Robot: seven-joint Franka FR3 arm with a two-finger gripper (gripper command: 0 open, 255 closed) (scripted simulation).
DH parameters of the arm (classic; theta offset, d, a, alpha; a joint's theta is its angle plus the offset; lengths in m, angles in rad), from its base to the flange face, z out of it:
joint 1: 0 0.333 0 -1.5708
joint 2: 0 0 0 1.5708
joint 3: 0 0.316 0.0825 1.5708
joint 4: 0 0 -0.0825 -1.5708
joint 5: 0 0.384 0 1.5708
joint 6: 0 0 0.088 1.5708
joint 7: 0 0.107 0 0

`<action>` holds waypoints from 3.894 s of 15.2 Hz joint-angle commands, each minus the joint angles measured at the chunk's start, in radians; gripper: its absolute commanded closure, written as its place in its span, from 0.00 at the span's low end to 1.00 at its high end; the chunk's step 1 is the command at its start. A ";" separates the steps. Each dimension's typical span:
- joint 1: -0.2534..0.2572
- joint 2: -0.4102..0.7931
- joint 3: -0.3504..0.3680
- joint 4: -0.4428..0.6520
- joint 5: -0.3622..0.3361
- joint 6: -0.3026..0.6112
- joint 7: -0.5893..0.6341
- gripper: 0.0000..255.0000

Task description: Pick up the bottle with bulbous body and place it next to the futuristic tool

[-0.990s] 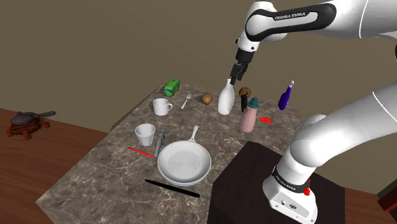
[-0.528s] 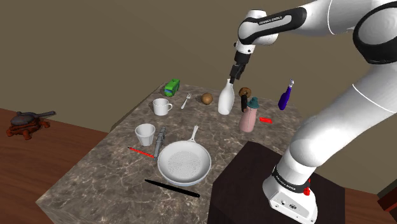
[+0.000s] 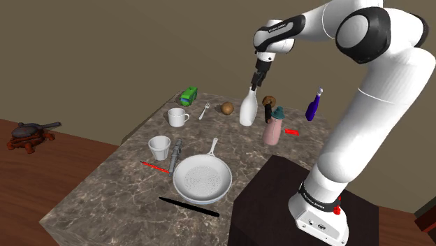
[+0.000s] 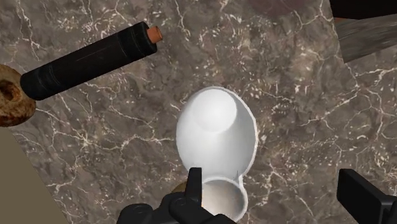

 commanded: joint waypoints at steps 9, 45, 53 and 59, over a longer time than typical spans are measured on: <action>-0.029 0.140 -0.017 0.035 0.077 0.085 -0.091 0.00; -0.025 0.085 -0.021 0.209 0.037 -0.136 -0.056 1.00; -0.026 0.083 -0.023 0.315 0.034 -0.243 -0.049 1.00; -0.031 0.094 -0.025 0.408 0.038 -0.327 -0.049 1.00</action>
